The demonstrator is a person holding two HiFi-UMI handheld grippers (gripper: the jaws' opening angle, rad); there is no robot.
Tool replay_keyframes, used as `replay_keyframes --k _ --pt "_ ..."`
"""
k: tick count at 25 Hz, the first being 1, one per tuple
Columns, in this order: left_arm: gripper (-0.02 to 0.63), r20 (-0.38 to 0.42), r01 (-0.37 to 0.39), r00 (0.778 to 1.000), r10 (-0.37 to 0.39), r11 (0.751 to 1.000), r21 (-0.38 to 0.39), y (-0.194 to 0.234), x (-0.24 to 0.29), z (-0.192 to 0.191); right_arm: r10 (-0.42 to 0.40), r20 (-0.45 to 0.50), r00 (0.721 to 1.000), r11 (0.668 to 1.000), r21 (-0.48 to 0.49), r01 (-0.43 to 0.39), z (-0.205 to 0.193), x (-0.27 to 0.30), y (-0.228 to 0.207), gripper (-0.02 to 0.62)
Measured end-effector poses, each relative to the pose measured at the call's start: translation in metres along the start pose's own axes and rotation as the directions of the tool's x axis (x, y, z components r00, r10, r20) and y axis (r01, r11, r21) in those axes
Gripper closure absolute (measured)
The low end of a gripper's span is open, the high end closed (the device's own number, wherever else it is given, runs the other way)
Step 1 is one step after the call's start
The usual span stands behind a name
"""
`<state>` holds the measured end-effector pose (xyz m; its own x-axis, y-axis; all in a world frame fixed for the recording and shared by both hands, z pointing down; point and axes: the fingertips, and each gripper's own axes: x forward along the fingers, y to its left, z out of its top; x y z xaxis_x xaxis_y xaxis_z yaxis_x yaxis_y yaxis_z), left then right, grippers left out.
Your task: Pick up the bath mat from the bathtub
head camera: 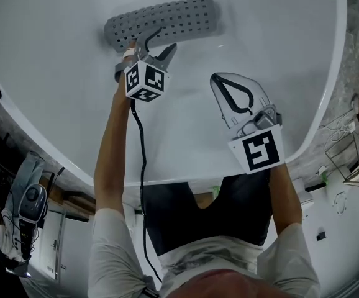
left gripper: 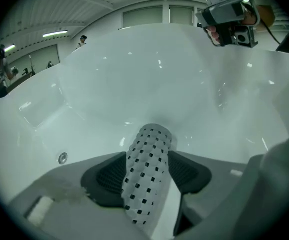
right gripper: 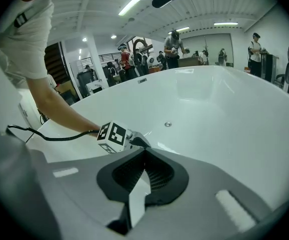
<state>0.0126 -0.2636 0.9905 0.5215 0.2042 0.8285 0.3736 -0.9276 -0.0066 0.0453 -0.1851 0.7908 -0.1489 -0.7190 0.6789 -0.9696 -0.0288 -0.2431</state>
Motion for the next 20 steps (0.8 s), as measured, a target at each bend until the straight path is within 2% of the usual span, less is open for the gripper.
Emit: replay_keyframes --k 7,11,20 --pt "0.241 -0.044 0.024 0.999 -0.022 0.999 0.044 0.006 0.031 -0.022 0.003 -0.009 1.000 1.000 0.010 -0.003 -0.014 0.008 -0.006 0.592" --pt "0.207 -0.055 0.040 0.998 -0.037 0.997 0.069 0.007 0.040 -0.028 -0.004 -0.014 1.000 1.000 0.020 0.004 -0.019 0.008 -0.009 0.592" --pt "0.026 -0.103 0.065 0.993 -0.051 0.989 0.130 0.007 0.067 -0.048 -0.001 -0.016 1.000 1.000 0.030 0.001 -0.028 0.014 -0.010 0.592"
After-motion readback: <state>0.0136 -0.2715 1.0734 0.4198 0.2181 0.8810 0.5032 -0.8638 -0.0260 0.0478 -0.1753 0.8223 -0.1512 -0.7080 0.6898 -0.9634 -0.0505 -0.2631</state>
